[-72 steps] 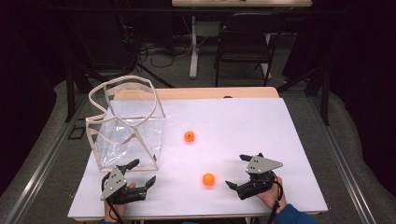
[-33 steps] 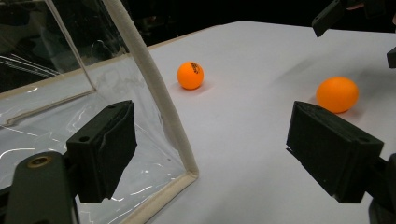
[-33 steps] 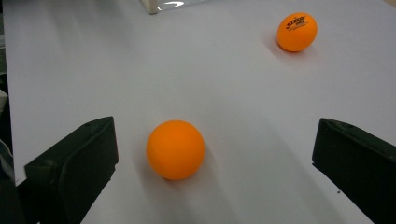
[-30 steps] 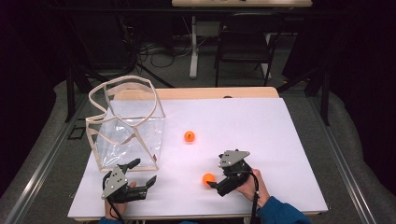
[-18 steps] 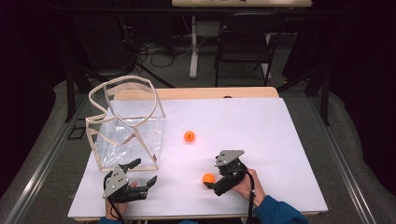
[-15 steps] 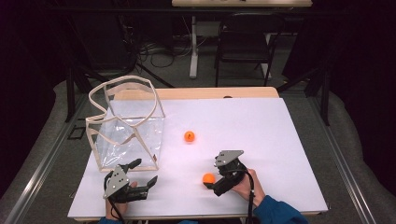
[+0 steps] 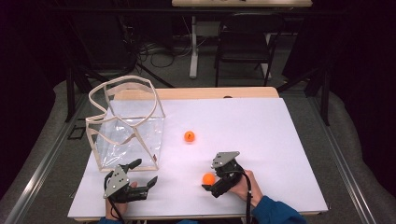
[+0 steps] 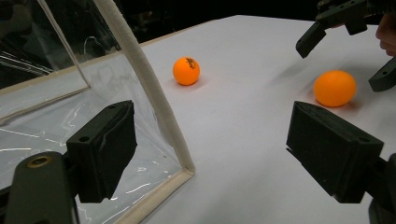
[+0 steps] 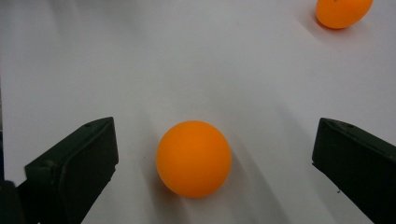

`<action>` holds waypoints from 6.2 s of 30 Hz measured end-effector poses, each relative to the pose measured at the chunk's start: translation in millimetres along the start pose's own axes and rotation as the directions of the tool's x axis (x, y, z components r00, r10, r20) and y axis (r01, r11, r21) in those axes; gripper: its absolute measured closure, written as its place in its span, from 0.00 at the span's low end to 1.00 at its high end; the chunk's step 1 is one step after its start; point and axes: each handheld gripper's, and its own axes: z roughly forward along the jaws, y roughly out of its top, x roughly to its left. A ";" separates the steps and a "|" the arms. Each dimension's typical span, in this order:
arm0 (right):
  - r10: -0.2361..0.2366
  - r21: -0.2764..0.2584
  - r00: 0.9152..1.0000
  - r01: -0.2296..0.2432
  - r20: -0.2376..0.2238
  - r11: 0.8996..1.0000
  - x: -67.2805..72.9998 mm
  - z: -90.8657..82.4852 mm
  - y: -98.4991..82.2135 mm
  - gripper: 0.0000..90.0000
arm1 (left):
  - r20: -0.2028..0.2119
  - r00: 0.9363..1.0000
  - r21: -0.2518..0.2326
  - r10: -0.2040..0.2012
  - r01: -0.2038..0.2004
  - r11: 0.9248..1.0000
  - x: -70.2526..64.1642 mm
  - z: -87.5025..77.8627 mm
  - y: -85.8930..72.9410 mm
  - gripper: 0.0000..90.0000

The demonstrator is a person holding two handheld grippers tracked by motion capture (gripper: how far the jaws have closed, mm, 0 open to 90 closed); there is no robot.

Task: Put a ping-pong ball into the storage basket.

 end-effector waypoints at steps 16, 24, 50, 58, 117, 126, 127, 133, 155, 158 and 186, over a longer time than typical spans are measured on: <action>-0.012 0.063 1.000 0.013 -0.009 0.998 6.2 7.6 0.7 0.27 | 0.000 1.000 0.014 0.010 -0.010 1.000 -1.4 -1.5 0.0 0.17; -0.031 0.101 1.000 0.031 -0.006 0.994 8.8 9.2 2.1 0.40 | -0.005 1.000 0.018 0.009 -0.009 1.000 -1.0 -1.8 -0.6 0.17; -0.035 0.077 0.999 0.033 0.017 0.996 10.4 3.7 3.7 0.56 | -0.006 1.000 0.014 0.003 -0.003 1.000 -1.3 -2.7 -0.8 0.17; -0.039 0.038 0.999 0.038 0.036 0.999 11.0 0.1 5.1 0.56 | -0.006 1.000 0.013 0.002 -0.001 1.000 -1.4 -2.6 -0.8 0.17; -0.007 -0.159 0.992 0.027 0.124 0.987 -5.6 -4.7 29.1 0.57 | -0.001 1.000 0.007 0.022 -0.022 1.000 -4.5 -3.6 0.9 0.17; 0.010 -0.160 0.992 0.010 0.122 0.987 -10.9 -3.1 32.2 0.56 | -0.002 1.000 0.008 0.024 -0.024 1.000 -4.7 -3.8 0.9 0.17; 0.012 -0.162 0.992 0.008 0.123 0.987 -11.3 -2.9 32.6 0.56 | -0.003 1.000 0.007 0.024 -0.024 1.000 -4.8 -3.8 0.9 0.17; 0.017 -0.164 0.992 0.004 0.123 0.987 -14.0 -2.1 35.8 0.56 | -0.002 1.000 0.008 0.025 -0.025 1.000 -4.5 -3.7 0.9 0.17; 0.000 -0.175 0.994 0.019 0.109 0.984 -23.7 -1.6 57.2 0.57 | 0.014 1.000 0.008 0.025 -0.025 1.000 -4.7 -2.5 1.0 0.17; -0.003 -0.175 0.995 0.021 0.103 0.984 -24.4 -1.7 60.8 0.57 | 0.014 1.000 0.005 0.026 -0.026 1.000 -5.0 -2.5 1.0 0.17; -0.039 -0.178 0.996 0.053 0.083 0.983 -31.4 1.0 92.4 0.57 | 0.009 1.000 0.001 0.029 -0.029 1.000 -5.1 -3.7 1.2 0.17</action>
